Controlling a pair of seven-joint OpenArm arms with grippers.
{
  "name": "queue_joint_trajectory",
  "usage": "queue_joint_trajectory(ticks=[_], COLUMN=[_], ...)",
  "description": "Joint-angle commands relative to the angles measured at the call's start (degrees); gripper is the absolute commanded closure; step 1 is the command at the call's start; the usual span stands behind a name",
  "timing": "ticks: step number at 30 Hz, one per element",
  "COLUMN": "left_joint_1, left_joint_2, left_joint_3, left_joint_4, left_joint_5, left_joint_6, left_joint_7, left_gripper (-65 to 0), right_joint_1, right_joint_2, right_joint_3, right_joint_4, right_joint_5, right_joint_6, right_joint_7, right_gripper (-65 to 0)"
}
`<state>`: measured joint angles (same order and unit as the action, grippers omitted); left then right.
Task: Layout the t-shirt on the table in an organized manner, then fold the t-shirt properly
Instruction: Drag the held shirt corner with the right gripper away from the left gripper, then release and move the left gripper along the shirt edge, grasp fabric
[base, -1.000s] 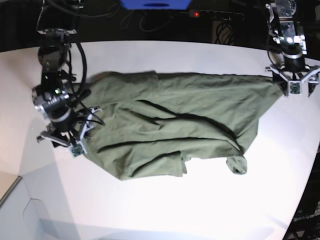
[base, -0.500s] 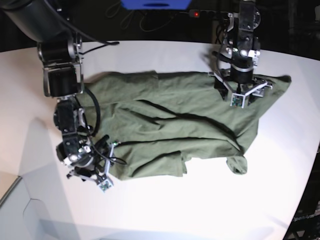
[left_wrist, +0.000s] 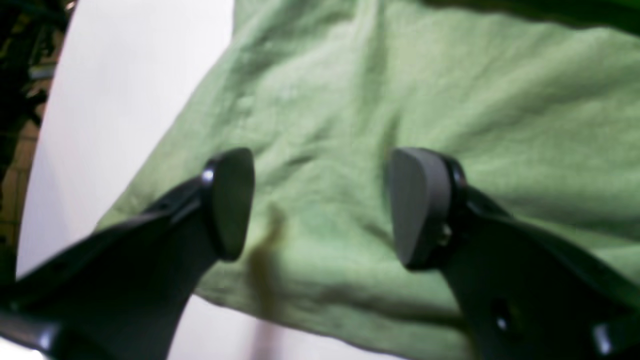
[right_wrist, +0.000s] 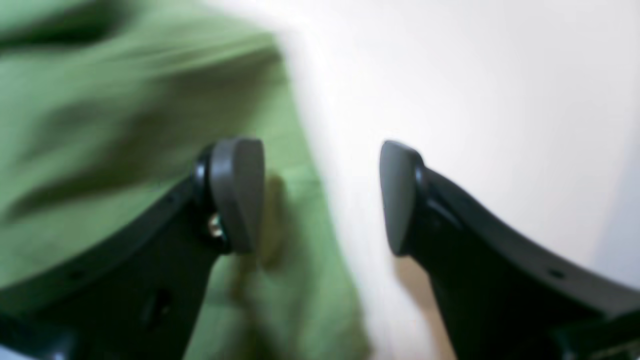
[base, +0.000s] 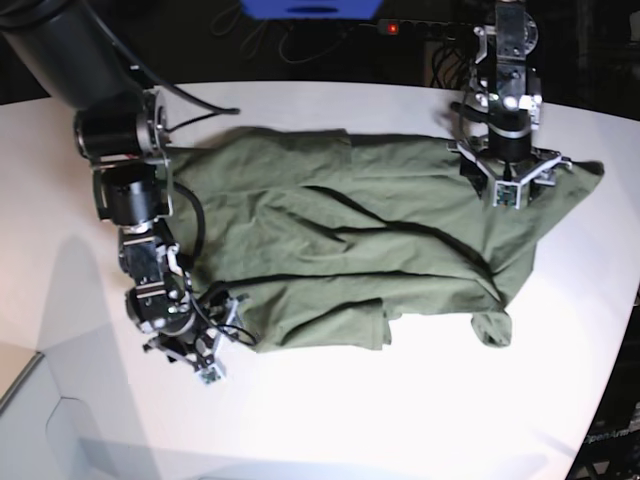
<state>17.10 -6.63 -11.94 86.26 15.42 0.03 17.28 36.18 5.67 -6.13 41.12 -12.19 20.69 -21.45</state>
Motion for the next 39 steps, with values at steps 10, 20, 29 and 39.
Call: queue_joint_trajectory(ticks=[10, 20, 29, 39], left_joint_1=[1.23, 0.96, 1.14, 2.72], left_joint_2=[-0.09, -0.44, -0.27, 1.93], left_joint_3=[-0.14, -0.14, -0.14, 0.3], left_joint_4=[-0.15, -0.15, -0.32, 0.64], left_joint_5=[0.89, 0.89, 0.89, 0.89], left_joint_6=[-0.34, -0.34, -0.34, -0.34], left_joint_7=[3.69, 3.69, 3.69, 3.69], left_gripper=[-41.6, -41.6, -41.6, -41.6], right_joint_1=[-4.93, -6.78, -6.69, -10.91], right_joint_2=[0.09, 1.58, 6.59, 5.19], right_joint_3=[-0.24, 0.11, 7.14, 27.54], right_joint_4=[0.85, 0.85, 1.21, 14.83], right_joint_5=[0.36, 0.19, 0.36, 0.19], right_joint_6=[-2.53, -2.53, -2.71, -2.71], right_joint_7=[1.54, -1.1, -1.98, -6.55], right_gripper=[-36.7, 0.0, 0.0, 0.0])
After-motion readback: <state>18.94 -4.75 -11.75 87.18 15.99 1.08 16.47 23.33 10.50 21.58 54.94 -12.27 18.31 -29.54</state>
